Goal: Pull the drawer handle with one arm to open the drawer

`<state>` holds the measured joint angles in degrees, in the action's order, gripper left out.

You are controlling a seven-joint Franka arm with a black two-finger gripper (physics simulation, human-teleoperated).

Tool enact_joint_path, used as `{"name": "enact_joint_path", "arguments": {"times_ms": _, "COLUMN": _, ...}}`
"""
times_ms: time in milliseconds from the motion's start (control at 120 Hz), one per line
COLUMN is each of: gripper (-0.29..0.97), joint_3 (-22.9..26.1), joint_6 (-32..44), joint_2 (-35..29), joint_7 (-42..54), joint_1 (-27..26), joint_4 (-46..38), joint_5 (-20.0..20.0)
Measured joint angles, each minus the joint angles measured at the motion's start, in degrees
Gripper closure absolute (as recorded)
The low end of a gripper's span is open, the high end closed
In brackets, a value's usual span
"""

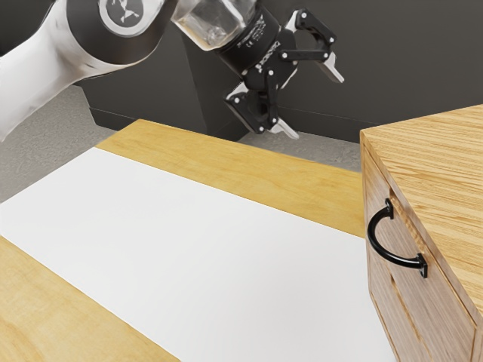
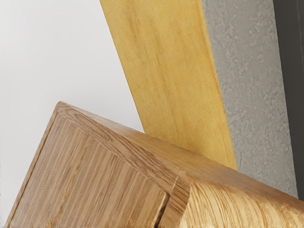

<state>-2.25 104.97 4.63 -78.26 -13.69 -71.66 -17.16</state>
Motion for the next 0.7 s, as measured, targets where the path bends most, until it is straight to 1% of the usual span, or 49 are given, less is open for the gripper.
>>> {"name": "enact_joint_path", "arguments": {"times_ms": 83, "gripper": 0.01, "joint_3": -0.2, "joint_6": 1.0, "joint_2": -2.6, "joint_7": 1.6, "joint_1": 0.2, "joint_4": -3.5, "joint_5": -0.3}}
{"name": "enact_joint_path", "arguments": {"times_ms": 192, "gripper": 0.03, "joint_3": -0.3, "joint_6": 2.7, "joint_2": -9.9, "joint_7": 3.3, "joint_1": -0.5, "joint_4": -12.3, "joint_5": 0.1}}
{"name": "enact_joint_path", "arguments": {"times_ms": 317, "gripper": 0.06, "joint_3": -0.8, "joint_6": 4.8, "joint_2": -12.5, "joint_7": 4.9, "joint_1": -8.7, "joint_4": -17.4, "joint_5": 1.8}}
{"name": "enact_joint_path", "arguments": {"times_ms": 383, "gripper": 0.08, "joint_3": -1.5, "joint_6": 5.7, "joint_2": -13.3, "joint_7": 5.5, "joint_1": -11.5, "joint_4": -19.5, "joint_5": 2.8}}
{"name": "enact_joint_path", "arguments": {"times_ms": 500, "gripper": 0.13, "joint_3": -8.8, "joint_6": 7.0, "joint_2": -14.8, "joint_7": 6.6, "joint_1": -18.6, "joint_4": -22.8, "joint_5": 3.6}}
{"name": "enact_joint_path", "arguments": {"times_ms": 567, "gripper": 0.19, "joint_3": -10.6, "joint_6": 7.7, "joint_2": -15.3, "joint_7": 7.1, "joint_1": -20.5, "joint_4": -24.2, "joint_5": 4.0}}
{"name": "enact_joint_path", "arguments": {"times_ms": 700, "gripper": 0.30, "joint_3": -11.3, "joint_6": 9.0, "joint_2": -15.6, "joint_7": 7.9, "joint_1": -22.3, "joint_4": -25.4, "joint_5": 4.5}}
